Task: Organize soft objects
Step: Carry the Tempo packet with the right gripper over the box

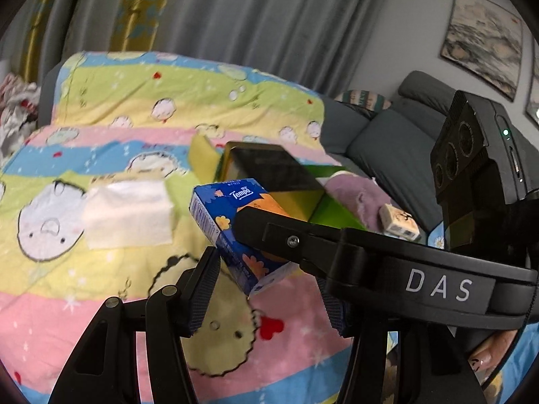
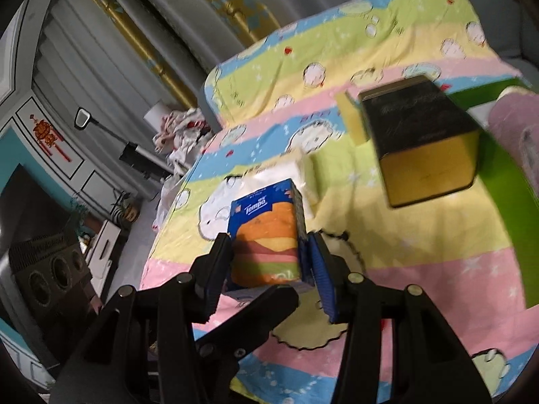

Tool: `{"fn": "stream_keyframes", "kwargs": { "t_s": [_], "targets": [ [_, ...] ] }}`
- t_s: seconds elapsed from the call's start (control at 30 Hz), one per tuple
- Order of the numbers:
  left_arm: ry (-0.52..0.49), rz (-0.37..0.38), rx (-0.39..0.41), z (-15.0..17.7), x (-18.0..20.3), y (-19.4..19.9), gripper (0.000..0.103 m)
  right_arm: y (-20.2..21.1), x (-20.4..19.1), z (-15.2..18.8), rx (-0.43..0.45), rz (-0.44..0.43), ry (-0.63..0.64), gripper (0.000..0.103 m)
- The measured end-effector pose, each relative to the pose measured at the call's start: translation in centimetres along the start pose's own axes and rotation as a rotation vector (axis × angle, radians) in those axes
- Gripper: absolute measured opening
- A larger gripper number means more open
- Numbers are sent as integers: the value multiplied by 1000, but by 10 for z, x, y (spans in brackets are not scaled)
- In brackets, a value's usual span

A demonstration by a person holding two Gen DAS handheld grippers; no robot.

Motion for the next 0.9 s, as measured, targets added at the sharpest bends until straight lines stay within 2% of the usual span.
{"fn": "stream_keyframes", "kwargs": {
  "t_s": [0.4,0.73,0.9],
  "targets": [
    [-144,78,60,-26,69,-22,58,63,50,-20,181,-8,-109,49],
    [-249,201,63,-34,125,-53,58,110,94,-20,321,47,-199,49],
    [-305,229,49,-36,146,-71,58,127,121,-17,386,56,-272,49]
  ]
}}
Point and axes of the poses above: each gripper's, at about its wrist camera, not at the fingertips, and y roughly against the way its jaws point, x to its right, z to its underside, the point moved 2 cm from there along -y, roughly the way its jaws point, and after that the axes turned 3 degrees about -y, right-handed, at the moved point
